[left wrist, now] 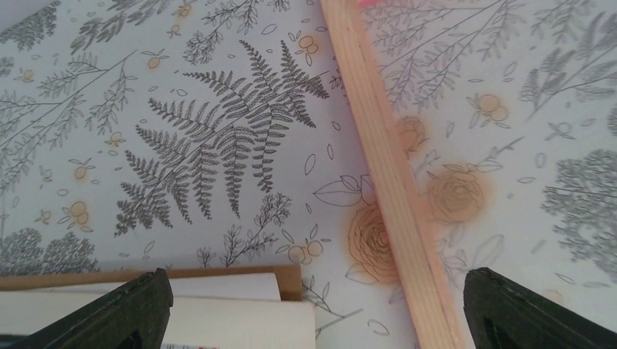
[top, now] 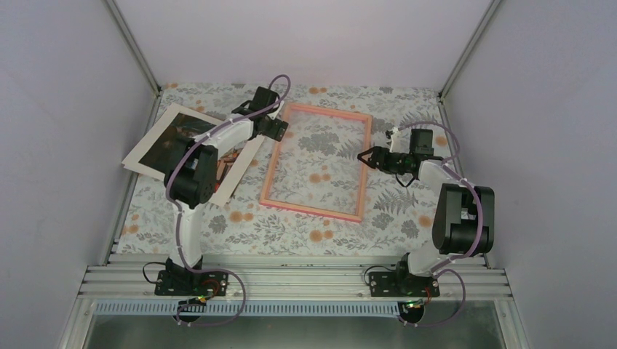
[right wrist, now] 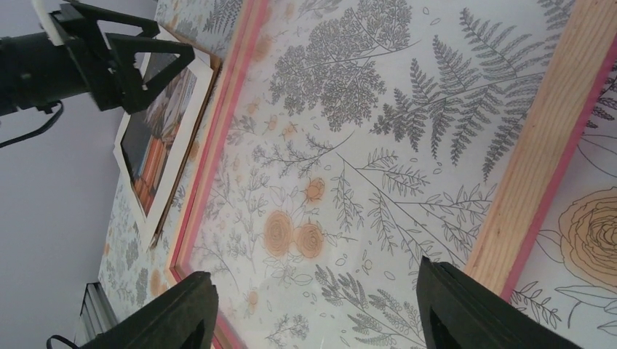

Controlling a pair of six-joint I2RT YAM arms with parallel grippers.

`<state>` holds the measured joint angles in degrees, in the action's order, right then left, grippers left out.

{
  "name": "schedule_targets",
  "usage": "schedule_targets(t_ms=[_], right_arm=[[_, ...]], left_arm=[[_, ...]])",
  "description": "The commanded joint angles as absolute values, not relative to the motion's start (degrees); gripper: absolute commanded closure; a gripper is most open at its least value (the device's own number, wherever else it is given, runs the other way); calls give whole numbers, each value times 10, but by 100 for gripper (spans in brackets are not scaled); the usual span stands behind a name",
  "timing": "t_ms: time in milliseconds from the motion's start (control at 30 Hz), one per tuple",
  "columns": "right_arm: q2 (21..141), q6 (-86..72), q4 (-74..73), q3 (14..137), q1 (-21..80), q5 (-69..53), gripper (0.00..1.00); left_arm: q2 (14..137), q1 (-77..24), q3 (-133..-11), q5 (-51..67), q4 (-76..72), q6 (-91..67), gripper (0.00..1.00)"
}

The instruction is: Put the photo into the frame

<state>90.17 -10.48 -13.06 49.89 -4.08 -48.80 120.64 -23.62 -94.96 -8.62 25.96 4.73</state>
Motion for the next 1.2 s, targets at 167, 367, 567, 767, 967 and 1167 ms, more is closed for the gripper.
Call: schedule_targets(t_ms=[167, 367, 567, 767, 967, 1167], right_arm=[[898, -81, -141, 512, -35, -476, 20], [904, -78, -148, 519, -36, -472, 17], [909, -79, -149, 523, -36, -472, 17], [913, -80, -147, 525, -36, -475, 16], [913, -80, -146, 525, -35, -485, 16], [904, -70, -155, 522, -33, -496, 16]], left_arm=[[1276, -234, -1035, -76, 250, 75, 0], [1341, -232, -1090, -100, 275, 66, 0], [1385, -231, -1119, -117, 312, 65, 0], [1367, -231, -1096, -98, 311, 66, 0], [1303, -232, -1108, -65, 334, 71, 0], [1174, -233, -946, -7, 321, 87, 0]])
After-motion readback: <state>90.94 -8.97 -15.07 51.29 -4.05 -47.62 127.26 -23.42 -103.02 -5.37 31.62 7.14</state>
